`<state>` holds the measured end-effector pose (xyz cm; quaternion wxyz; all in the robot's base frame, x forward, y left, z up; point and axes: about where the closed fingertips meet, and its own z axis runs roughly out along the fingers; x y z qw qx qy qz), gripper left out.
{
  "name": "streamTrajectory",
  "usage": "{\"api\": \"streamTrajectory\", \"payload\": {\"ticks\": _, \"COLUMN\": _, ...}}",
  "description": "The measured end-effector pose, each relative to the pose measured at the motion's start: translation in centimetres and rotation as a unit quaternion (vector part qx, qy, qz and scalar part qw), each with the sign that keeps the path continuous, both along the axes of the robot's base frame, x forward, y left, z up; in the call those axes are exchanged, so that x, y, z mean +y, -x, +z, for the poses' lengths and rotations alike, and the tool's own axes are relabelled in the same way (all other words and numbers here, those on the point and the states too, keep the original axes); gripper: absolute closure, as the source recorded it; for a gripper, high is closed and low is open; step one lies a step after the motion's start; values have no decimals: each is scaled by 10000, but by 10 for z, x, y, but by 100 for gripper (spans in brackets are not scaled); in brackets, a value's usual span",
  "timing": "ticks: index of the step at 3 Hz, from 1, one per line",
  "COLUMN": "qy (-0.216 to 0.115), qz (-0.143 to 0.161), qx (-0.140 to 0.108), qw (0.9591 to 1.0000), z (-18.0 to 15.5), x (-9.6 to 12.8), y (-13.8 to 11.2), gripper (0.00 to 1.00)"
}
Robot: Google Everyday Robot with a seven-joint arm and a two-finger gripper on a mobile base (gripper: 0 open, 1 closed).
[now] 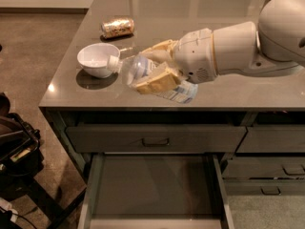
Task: Place blue plastic bottle into middle drawer
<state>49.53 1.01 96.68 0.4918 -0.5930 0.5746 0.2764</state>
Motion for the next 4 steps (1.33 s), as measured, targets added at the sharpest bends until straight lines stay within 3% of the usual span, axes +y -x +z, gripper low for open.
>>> {"api": "streamTrajectory", "payload": {"ticks": 1, "qy": 23, "qz": 6, "qx": -2, "qw": 10000, "z": -1, "x": 0, "y": 0, "gripper": 100}}
{"api": "streamTrajectory", "payload": {"ticks": 2, "qy": 225, "qz": 84, "qx": -146, "qw": 9996, "z": -6, "x": 13, "y": 9, "gripper": 100}}
{"api": "streamTrajectory", "payload": {"ticks": 3, "qy": 76, "qz": -106, "qx": -190, "qw": 9997, "z": -42, "x": 17, "y": 18, "gripper": 100}}
{"api": "streamTrajectory", "payload": {"ticks": 4, "qy": -156, "qz": -620, "qx": -59, "qw": 9979, "z": -123, "x": 0, "y": 21, "gripper": 100}}
